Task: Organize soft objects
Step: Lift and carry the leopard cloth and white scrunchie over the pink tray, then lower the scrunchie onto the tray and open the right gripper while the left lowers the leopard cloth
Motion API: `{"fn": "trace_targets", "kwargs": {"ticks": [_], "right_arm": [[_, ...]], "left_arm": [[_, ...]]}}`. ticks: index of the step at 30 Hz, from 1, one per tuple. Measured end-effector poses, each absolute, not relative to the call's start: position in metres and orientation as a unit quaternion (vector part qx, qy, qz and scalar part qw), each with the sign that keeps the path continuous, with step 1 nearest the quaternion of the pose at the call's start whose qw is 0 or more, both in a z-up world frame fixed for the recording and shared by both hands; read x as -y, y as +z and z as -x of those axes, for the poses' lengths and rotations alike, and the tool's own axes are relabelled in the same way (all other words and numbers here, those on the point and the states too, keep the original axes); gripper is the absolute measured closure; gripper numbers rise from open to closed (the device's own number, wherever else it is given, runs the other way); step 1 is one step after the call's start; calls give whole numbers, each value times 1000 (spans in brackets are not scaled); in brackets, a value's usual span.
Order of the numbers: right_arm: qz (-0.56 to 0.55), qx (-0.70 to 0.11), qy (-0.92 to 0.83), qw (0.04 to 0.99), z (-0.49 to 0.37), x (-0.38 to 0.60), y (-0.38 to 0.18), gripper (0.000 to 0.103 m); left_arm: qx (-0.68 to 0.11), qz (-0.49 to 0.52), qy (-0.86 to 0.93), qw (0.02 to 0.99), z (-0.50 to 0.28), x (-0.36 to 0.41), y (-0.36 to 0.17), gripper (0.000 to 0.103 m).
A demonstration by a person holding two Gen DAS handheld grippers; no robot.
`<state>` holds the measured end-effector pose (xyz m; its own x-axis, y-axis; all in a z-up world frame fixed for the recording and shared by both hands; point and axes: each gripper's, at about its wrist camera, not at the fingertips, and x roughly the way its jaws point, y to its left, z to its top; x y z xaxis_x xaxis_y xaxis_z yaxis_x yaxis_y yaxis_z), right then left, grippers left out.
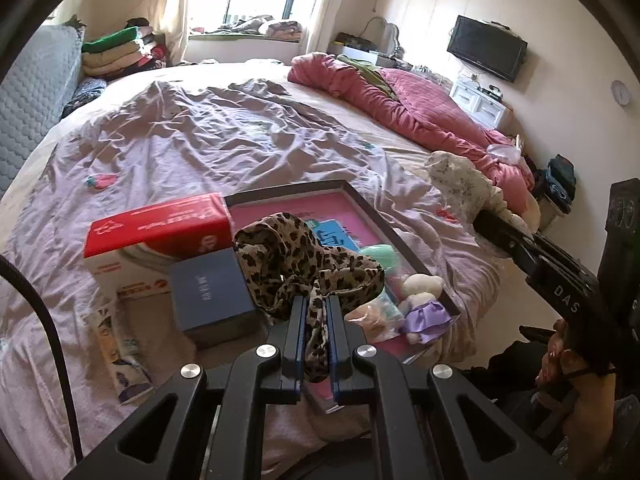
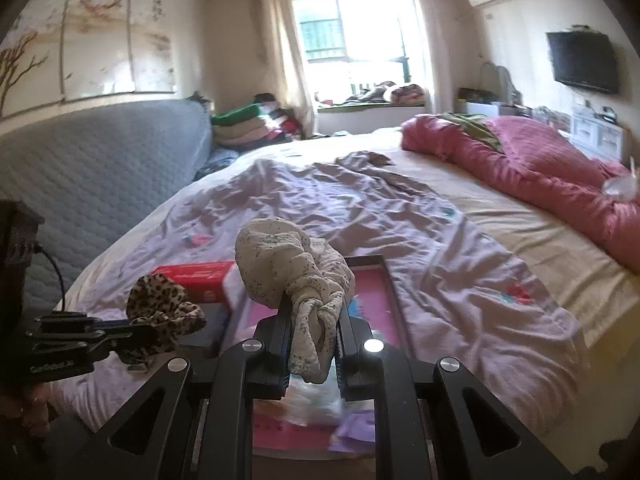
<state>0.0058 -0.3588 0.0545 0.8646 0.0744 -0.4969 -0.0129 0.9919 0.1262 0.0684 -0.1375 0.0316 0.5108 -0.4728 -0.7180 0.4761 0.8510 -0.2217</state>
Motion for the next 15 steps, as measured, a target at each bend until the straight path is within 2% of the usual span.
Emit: {"fn": "trace_targets", "kwargs": {"ticks": [9, 15], "right_arm": [[-73, -263, 7, 962, -4, 375, 44, 86], [-73, -277, 12, 958, -14, 372, 33, 86]], "left_arm": [[-413, -6, -277, 868, -91, 176, 28, 94], [-432, -10, -278, 858, -118, 204, 7, 94]]}}
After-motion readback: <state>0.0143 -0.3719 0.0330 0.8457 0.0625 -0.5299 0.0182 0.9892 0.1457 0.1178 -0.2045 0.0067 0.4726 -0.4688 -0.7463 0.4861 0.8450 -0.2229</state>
